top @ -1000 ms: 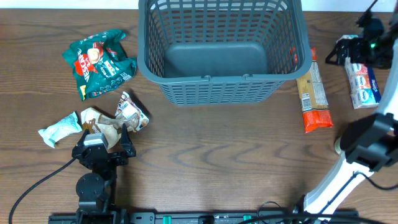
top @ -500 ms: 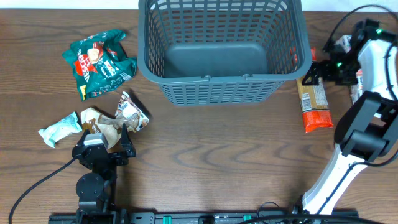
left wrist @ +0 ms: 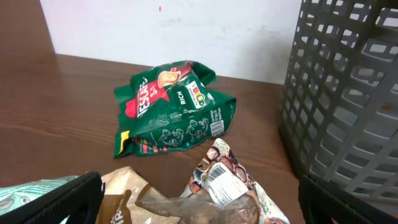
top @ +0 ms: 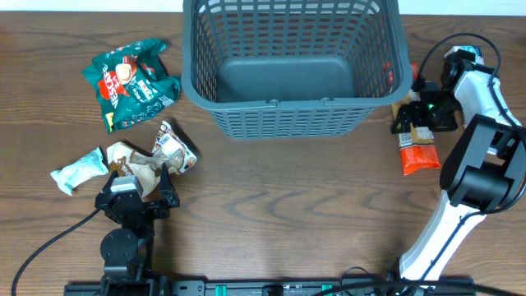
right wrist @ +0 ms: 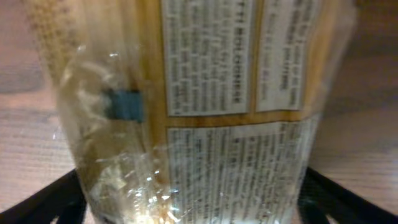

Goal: Pack container
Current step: 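Move the right gripper to the spaghetti pack and grasp it, then lift the spaghetti pack with the right gripper and drop it into the basket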

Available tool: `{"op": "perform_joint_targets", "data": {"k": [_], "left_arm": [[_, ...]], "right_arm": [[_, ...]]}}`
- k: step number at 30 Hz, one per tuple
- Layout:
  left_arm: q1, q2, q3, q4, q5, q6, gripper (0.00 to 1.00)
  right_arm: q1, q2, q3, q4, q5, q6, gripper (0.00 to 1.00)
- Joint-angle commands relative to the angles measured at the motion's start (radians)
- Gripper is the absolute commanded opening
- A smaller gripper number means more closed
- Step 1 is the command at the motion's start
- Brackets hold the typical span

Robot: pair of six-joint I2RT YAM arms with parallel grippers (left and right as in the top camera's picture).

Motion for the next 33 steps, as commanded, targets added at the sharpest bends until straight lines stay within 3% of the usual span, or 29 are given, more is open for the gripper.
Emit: {"op": "perform_joint_targets", "data": {"k": [1,2,3,4,8,15,26,33], "left_arm": [[0.002,-0.006,-0.03,-0.013,-0.002,0.01,0.99],[0.002,-0.006,-0.03,-0.013,-0.002,0.01,0.98],[0.002,-0.006,-0.03,-0.013,-0.002,0.01,0.98],[0.002,-0.006,-0.03,-0.013,-0.002,0.01,0.99],[0.002,-0.006,-0.03,-0.013,-0.002,0.01,0.99],[0.002,-0.006,-0.03,-0.013,-0.002,0.01,0.99],[0.002,-0.006,-0.03,-0.013,-0.002,0.01,0.99],[0.002,-0.006,-0.03,-0.013,-0.002,0.01,0.99]], "right_arm": [[0.005,0.013,-0.028,-0.002,-0.013,0.007,0.73],[0.005,0.013,-0.028,-0.005,-0.012,0.002,0.56],[0.005,0.013,-0.028,-0.008,-0.012,-0.01,0.12],[0.005,0.013,-0.028,-0.013,-0.013,-0.011,0.01],[0.005,0.012,-0.027,-0.011,-0.047,-0.002,0.01],[0.005,-0.007,0.037,-0.033,-0.046,0.136,0.01],[-0.006,-0.285,0.446,-0.17,0.029,0.348,0.01],[0.04,-0.489,0.69,-0.167,0.048,0.307,0.02]]}}
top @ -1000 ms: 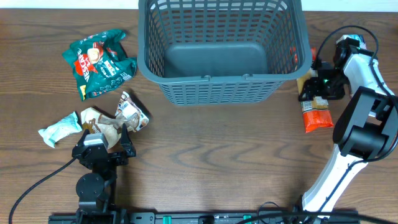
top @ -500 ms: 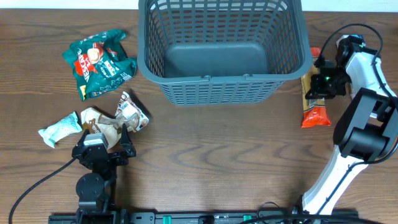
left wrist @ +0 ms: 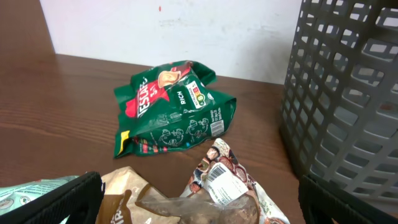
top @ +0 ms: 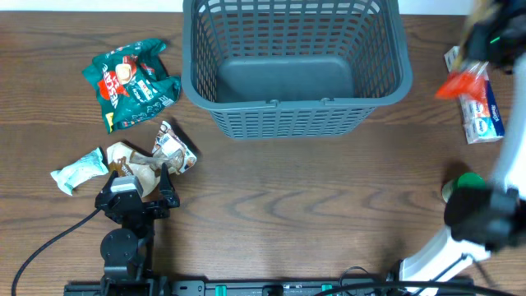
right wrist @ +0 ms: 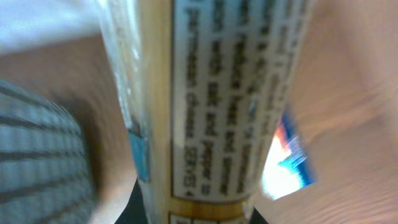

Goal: Pack container
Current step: 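Lift the spaghetti pack with the right gripper and drop it into the basket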

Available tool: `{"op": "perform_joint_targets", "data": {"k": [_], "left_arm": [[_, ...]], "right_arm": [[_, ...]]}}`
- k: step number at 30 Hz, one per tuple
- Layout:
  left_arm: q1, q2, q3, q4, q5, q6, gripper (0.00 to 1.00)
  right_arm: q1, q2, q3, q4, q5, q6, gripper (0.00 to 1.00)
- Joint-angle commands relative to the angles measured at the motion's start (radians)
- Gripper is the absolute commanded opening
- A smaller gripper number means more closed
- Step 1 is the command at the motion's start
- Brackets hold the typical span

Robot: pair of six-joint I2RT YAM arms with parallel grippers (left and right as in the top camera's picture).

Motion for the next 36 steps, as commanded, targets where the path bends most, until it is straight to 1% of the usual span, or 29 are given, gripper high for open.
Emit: {"op": "perform_joint_targets", "data": {"k": [1,4,6,9,12,15,20,27,31,36], "left_arm": [[0.002,-0.006,-0.03,-0.013,-0.002,0.01,0.99],[0.002,-0.006,-0.03,-0.013,-0.002,0.01,0.99],[0.002,-0.006,-0.03,-0.013,-0.002,0.01,0.99],[0.002,-0.006,-0.03,-0.013,-0.002,0.01,0.98],[0.002,-0.006,-0.03,-0.013,-0.002,0.01,0.98],[0.002,-0.006,-0.03,-0.013,-0.002,0.01,0.98],[0.002,-0.006,-0.03,-0.013,-0.002,0.01,0.98],[0.002,-0.006,-0.03,-0.013,-0.002,0.01,0.99],[0.002,-0.006,-0.03,-0.013,-0.002,0.01,0.98],[0.002,-0.006,-0.03,-0.013,-0.002,0.01,0.99]], "right_arm": [[0.056,-0.157,0.143,0.014,0.002,-0.016,0.02],[0.15,-0.2,0.212,0.03,0.002,-0.091,0.01],[0.228,-0.215,0.238,0.048,0.002,-0.174,0.01],[0.345,-0.217,0.24,0.058,-0.039,-0.359,0.01],[0.436,-0.187,0.237,0.038,-0.074,-0.5,0.01],[0.502,-0.126,0.235,-0.017,-0.089,-0.649,0.01],[0.547,-0.016,0.235,-0.088,-0.089,-0.793,0.01],[0.595,0.108,0.235,-0.185,-0.123,-0.852,0.01],[0.618,0.177,0.235,-0.225,-0.175,-0.856,0.01],[0.645,0.284,0.234,-0.241,-0.183,-0.855,0.01]]}}
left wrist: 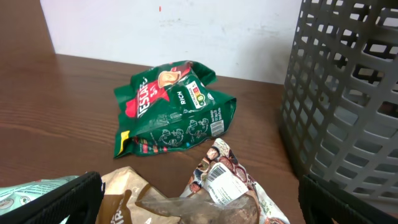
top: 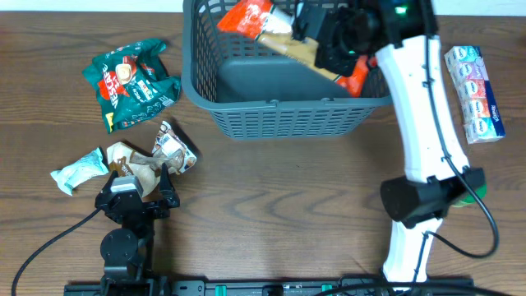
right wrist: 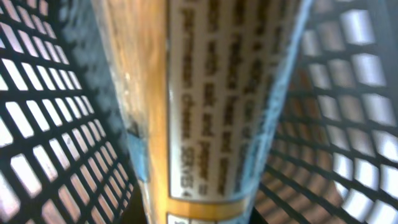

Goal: Pack container
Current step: 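Lift the spaghetti pack with the right gripper and drop it into the basket, then move the right gripper to the Kleenex tissue pack and grasp it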

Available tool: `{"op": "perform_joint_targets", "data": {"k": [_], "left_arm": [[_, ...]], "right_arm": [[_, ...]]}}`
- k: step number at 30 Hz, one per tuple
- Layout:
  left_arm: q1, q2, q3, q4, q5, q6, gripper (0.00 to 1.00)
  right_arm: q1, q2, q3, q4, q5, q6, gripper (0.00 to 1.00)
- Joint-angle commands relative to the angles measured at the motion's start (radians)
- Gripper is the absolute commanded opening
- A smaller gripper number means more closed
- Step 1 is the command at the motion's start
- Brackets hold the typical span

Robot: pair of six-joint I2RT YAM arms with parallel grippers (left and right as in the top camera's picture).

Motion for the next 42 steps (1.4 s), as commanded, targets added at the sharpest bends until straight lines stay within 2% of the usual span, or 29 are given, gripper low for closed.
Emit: {"op": "perform_joint_targets", "data": {"k": [1,7,13,14,15,16,17,22,23,24,31,33,36,40,42], "left_arm": [[0.002,-0.006,-0.03,-0.013,-0.002,0.01,0.99],[0.002,-0.006,-0.03,-0.013,-0.002,0.01,0.99],[0.002,-0.006,-0.03,-0.013,-0.002,0.01,0.99],[0.002,-0.006,-0.03,-0.013,-0.002,0.01,0.99],[0.002,-0.006,-0.03,-0.013,-0.002,0.01,0.99],[0.002,-0.006,-0.03,-0.013,-0.002,0.01,0.99],[0.002,-0.006,-0.03,-0.013,-0.002,0.01,0.99],[0.002,-0.006,-0.03,-0.013,-0.002,0.01,0.99],[0.002,-0.006,-0.03,-0.013,-0.002,0.01,0.99],[0.002,-0.006,-0.03,-0.013,-0.002,0.01,0.99],[0.002,-0.006,-0.03,-0.013,-0.002,0.01,0.98],[0.002,-0.006,-0.03,-0.013,-0.002,0.01,0.99],[0.002,-0.006,-0.03,-0.013,-0.002,0.01,0.98],[0.002,-0.006,-0.03,-0.013,-0.002,0.01,0.99],[0.002,-0.006,-0.03,-0.013,-0.002,0.01,0.99]], "right_arm": [[0.026,0.068,0.033,0.01,-0.059,-0.013,0.01],[0.026,0.183,0.032,0.011,-0.059,-0.004,0.01],[0.022,0.226,0.033,0.019,-0.059,0.021,0.01],[0.022,0.225,0.033,0.021,-0.058,0.032,0.2],[0.022,0.225,0.033,0.023,-0.058,0.041,0.65],[0.022,0.224,0.033,0.025,-0.058,0.048,0.8],[0.022,0.223,0.033,0.03,-0.058,0.061,0.84],[0.022,0.175,0.034,0.077,-0.05,0.167,0.88],[0.022,0.154,0.034,0.089,-0.034,0.199,0.94],[0.022,0.131,0.034,0.103,-0.003,0.245,0.99],[-0.002,-0.094,0.034,0.146,0.358,0.592,0.99],[-0.053,-0.198,0.034,0.117,0.465,0.709,0.99],[-0.166,-0.29,0.034,0.069,0.482,0.795,0.99],[-0.371,-0.346,0.034,0.018,0.419,0.808,0.99],[-0.475,-0.346,0.034,-0.023,0.386,0.76,0.99]]}}
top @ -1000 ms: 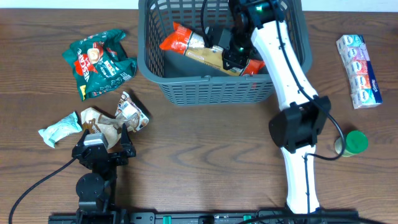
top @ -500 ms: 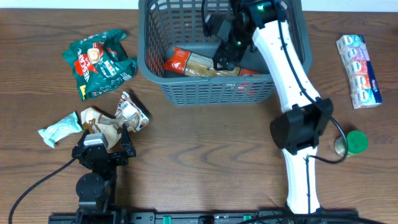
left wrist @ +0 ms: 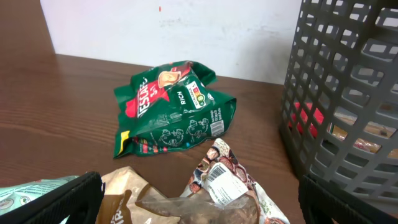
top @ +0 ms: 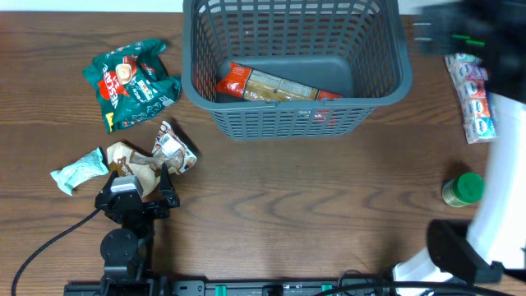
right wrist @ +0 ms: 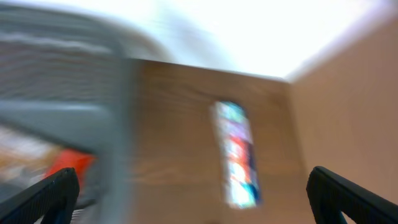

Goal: Pack container
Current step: 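Move the right gripper to the Kleenex tissue pack and grasp it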

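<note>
The grey basket stands at the back middle of the table. A long orange-and-red pasta packet lies on its floor and shows through the mesh in the left wrist view. My right gripper is a dark blur just past the basket's right rim. It is open with nothing between its fingers. My left gripper rests open by a crumpled brown packet and a patterned packet. A green coffee bag lies beyond them.
A mint-white packet lies left of the left gripper. Right of the basket are a tissue pack, also blurred in the right wrist view, and a green-lidded jar. The right arm's base stands at the front right.
The pasta packet was held in my right gripper over the basket; it now lies inside. That gripper is open and has moved right, past the basket's rim. The left arm is unchanged.
My right gripper was shut on the pasta packet on the table right of the basket. Then it held the packet up at the far right, then over the basket. Now the packet lies in the basket, released. The left gripper stayed open by the packets throughout.
</note>
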Available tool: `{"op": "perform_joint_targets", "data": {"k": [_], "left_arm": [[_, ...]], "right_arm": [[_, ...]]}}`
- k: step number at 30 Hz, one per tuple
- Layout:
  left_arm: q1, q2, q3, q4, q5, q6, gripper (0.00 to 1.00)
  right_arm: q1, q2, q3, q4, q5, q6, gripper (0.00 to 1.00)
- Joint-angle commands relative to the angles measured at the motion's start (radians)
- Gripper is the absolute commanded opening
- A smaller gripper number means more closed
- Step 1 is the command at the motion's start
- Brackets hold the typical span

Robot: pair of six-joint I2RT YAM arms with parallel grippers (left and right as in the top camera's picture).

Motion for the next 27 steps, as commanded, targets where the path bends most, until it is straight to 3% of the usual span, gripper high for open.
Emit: {"op": "perform_joint_targets", "data": {"k": [1,12,27], "left_arm": [[0.002,-0.006,-0.03,-0.013,-0.002,0.01,0.99],[0.002,-0.006,-0.03,-0.013,-0.002,0.01,0.99],[0.002,-0.006,-0.03,-0.013,-0.002,0.01,0.99]], "right_arm": [[-0.173,0.02,-0.005,-0.064,-0.024,0.003,0.99],[-0.482,0.201,-0.013,-0.051,-0.221,-0.089,0.99],[-0.539,0.628,-0.014,0.012,-0.231,-0.177,0.99]]}}
